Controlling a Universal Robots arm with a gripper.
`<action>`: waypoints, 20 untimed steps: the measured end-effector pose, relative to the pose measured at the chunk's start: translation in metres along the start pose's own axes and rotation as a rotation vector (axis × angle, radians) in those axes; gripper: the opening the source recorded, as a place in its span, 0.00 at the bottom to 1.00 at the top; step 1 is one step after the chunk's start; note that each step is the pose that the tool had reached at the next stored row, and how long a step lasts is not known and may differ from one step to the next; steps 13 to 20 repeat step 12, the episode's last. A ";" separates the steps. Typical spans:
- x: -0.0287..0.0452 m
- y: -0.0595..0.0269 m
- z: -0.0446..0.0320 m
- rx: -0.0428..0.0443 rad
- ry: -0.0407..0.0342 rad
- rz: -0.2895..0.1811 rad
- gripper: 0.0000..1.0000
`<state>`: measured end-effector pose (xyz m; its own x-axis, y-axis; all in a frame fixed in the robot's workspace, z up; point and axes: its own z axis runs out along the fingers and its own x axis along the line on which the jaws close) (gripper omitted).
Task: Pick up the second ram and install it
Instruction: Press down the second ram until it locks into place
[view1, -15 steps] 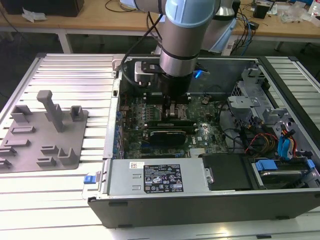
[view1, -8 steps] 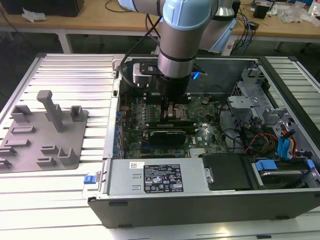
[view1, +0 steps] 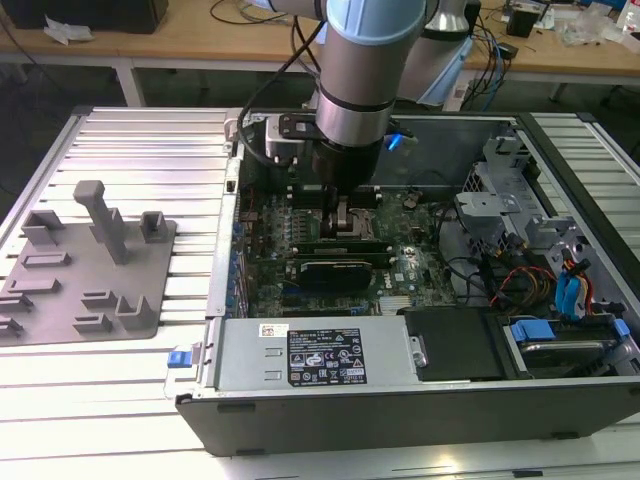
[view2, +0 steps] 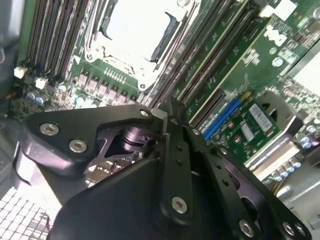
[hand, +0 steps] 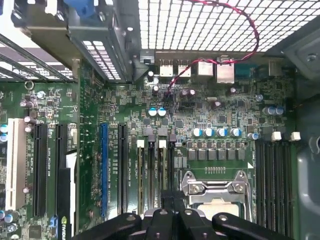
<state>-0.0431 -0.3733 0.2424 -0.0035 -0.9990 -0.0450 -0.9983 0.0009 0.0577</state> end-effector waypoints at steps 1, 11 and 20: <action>0.0000 -0.0073 -0.0004 -0.0010 -0.0001 0.000 0.08; -0.0001 -0.0212 -0.0021 -0.0040 0.0002 0.000 0.08; -0.0001 -0.0212 -0.0022 -0.0040 0.0003 0.000 0.08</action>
